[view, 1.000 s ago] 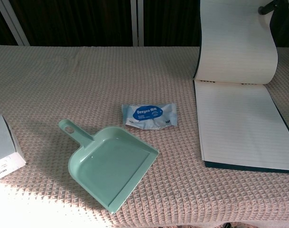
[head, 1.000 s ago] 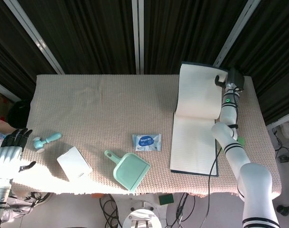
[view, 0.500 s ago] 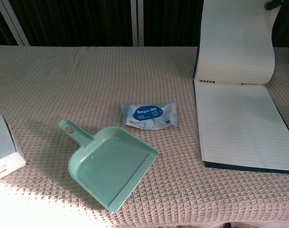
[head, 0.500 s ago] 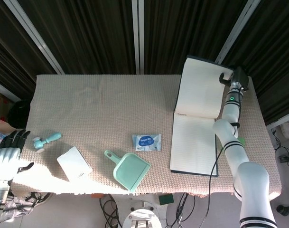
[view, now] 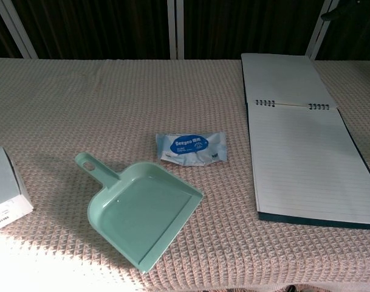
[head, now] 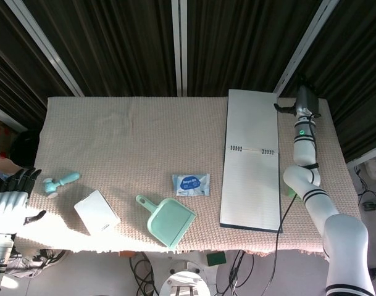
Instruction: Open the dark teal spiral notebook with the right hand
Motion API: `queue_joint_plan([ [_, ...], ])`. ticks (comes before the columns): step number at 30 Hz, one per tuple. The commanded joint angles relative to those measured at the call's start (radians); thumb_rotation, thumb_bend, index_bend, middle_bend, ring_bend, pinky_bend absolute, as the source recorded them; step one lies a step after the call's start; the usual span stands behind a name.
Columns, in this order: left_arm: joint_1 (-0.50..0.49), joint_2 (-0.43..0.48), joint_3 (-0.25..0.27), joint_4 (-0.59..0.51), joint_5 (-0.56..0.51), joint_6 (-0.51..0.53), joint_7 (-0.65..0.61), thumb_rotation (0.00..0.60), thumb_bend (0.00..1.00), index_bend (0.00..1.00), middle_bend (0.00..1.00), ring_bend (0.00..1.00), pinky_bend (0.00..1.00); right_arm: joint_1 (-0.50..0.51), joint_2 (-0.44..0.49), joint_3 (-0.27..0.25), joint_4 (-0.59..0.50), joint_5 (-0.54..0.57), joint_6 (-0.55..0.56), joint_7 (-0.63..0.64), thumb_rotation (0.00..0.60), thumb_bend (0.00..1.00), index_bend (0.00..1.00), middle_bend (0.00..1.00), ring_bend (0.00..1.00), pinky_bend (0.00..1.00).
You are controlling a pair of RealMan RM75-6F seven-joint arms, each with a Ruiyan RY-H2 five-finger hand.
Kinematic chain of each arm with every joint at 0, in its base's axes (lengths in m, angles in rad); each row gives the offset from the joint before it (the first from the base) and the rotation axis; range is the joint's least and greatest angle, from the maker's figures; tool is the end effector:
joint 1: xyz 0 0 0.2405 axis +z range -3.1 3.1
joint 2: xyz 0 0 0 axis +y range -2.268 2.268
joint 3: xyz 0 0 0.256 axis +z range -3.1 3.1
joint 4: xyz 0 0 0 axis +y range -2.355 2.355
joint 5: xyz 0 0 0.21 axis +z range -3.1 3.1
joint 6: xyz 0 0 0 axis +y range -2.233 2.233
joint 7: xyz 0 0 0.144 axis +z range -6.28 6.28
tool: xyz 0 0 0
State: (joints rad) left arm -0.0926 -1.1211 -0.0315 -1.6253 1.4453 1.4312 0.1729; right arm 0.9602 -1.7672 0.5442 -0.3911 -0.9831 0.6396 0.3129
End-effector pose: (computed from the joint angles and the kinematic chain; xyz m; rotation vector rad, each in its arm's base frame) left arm -0.3184 0.1789 0.1505 -1.4387 -0.8545 -0.7234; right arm -0.2358 -0.5160 0.0974 1.0250 -1.2221 1.1204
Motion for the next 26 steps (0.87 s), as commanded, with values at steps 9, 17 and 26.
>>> queue_joint_plan([
  [9,0.012,0.000,0.015,-0.011,0.051,0.041,-0.002,0.600,0.03,0.09,0.08,0.05,0.14,-0.559,0.497,-0.415,-0.956,-0.439,0.721,-0.309,0.600,0.17,0.00,0.00,0.00,0.00],
  [17,0.032,-0.001,0.023,0.000,0.098,0.100,-0.010,0.600,0.03,0.09,0.08,0.05,0.14,-0.782,0.599,-0.568,-1.112,-0.525,0.912,-0.303,0.600,0.18,0.00,0.00,0.00,0.00],
  [26,0.037,-0.021,0.030,0.041,0.133,0.121,-0.046,0.600,0.03,0.09,0.08,0.05,0.14,-0.901,0.590,-0.598,-1.080,-0.558,1.026,-0.400,0.600,0.18,0.00,0.00,0.00,0.00],
])
